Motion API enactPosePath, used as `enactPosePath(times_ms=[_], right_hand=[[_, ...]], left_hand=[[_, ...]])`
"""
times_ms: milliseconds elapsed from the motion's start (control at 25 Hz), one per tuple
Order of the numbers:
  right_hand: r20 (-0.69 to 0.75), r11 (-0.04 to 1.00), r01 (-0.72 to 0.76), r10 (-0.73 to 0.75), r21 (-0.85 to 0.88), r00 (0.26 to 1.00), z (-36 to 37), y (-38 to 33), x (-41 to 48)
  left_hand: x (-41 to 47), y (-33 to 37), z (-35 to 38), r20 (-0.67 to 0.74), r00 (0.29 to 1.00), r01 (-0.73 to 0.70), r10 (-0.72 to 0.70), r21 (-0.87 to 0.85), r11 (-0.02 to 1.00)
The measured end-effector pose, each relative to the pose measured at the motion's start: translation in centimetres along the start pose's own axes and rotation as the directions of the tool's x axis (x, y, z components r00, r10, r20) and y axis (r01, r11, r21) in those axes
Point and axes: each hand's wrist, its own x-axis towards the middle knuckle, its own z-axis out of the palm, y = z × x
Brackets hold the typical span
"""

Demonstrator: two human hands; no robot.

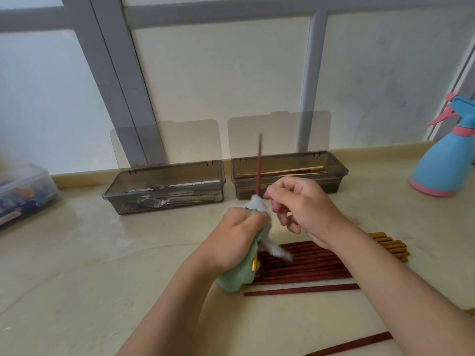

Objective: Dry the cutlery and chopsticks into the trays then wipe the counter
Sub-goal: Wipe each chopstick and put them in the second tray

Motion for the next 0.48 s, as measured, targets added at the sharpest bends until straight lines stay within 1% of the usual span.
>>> enactPosePath(times_ms=[40, 80, 160, 240, 320, 400, 480], right_hand=[[0.016, 0.998, -0.025, 0.024, 0.057, 1.0, 0.1, 0.1, 0.1], [0.039, 0.995, -0.05, 0.047, 0.085, 0.998, 0.2, 0.3, 0.1], [0.046, 0.986, -0.115, 0.11, 0.123, 0.993, 0.7, 0.4, 0.1], [-0.023, 0.964, -0.186, 0.194, 0.19, 0.981, 0.7, 0.3, 0.4], [-0.088, 0.932, -0.236, 0.269, 0.276, 0.959, 0.4, 0.3, 0.7], [-0.119, 0.904, -0.271, 0.325, 0.332, 0.938, 0.1, 0.4, 1.0], [-0.174, 0.881, -0.292, 0.375, 0.371, 0.911, -0.2, 0.6, 1.5]], left_hand=[[0.0, 0.0, 0.2, 0.048, 0.999, 0.024, -0.026, 0.054, 0.998], [0.0, 0.0, 0.2, 0.065, 0.997, 0.035, -0.04, 0.08, 0.996], [-0.1, 0.3, 0.3, 0.066, 0.997, 0.039, -0.045, 0.09, 0.995], [-0.2, 0.4, 0.3, 0.078, 0.996, 0.043, -0.053, 0.121, 0.992], [-0.3, 0.4, 0.5, 0.107, 0.992, 0.044, -0.065, 0.189, 0.981], [-0.3, 0.4, 0.6, 0.138, 0.987, 0.045, -0.078, 0.229, 0.972], [-0.4, 0.4, 0.5, 0.16, 0.984, 0.042, -0.081, 0.233, 0.971]])
